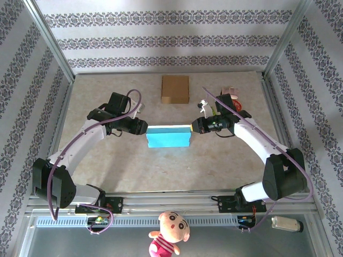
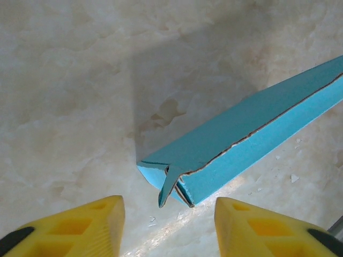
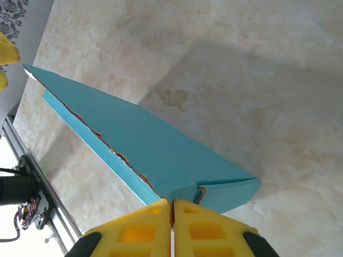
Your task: Fold the paper box
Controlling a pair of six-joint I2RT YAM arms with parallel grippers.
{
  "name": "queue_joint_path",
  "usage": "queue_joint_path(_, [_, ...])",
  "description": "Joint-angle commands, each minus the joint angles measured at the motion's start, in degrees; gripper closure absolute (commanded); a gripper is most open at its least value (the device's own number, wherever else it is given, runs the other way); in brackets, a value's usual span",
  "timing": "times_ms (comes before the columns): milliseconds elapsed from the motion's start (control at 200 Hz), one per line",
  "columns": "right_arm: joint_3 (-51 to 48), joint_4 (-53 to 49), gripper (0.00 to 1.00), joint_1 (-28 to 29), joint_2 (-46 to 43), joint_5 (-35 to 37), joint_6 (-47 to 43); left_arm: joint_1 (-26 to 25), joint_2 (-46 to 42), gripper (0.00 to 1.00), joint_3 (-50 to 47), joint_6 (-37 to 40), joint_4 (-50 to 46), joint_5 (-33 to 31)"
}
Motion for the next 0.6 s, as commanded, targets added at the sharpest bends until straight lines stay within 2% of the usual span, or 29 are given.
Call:
queue_joint_path(0, [1.19, -0.26, 0.92, 0.46, 0.72, -0.63, -0.55, -0.73, 0.89, 0.57, -0.47, -1.22, 1.45, -1.40])
queue_joint_path(355, [1.48, -0.31, 0.93, 0.64, 0.44, -0.63, -0.40, -0.73, 2.20, 0.63, -0.68, -2.20, 3.36, -0.46])
queue_joint_path(595, [1.56, -0.47, 0.93, 0.81, 0.36, -0.68, -0.22, -0.74, 2.65, 0.73, -0.51, -2.85, 4.94, 0.42])
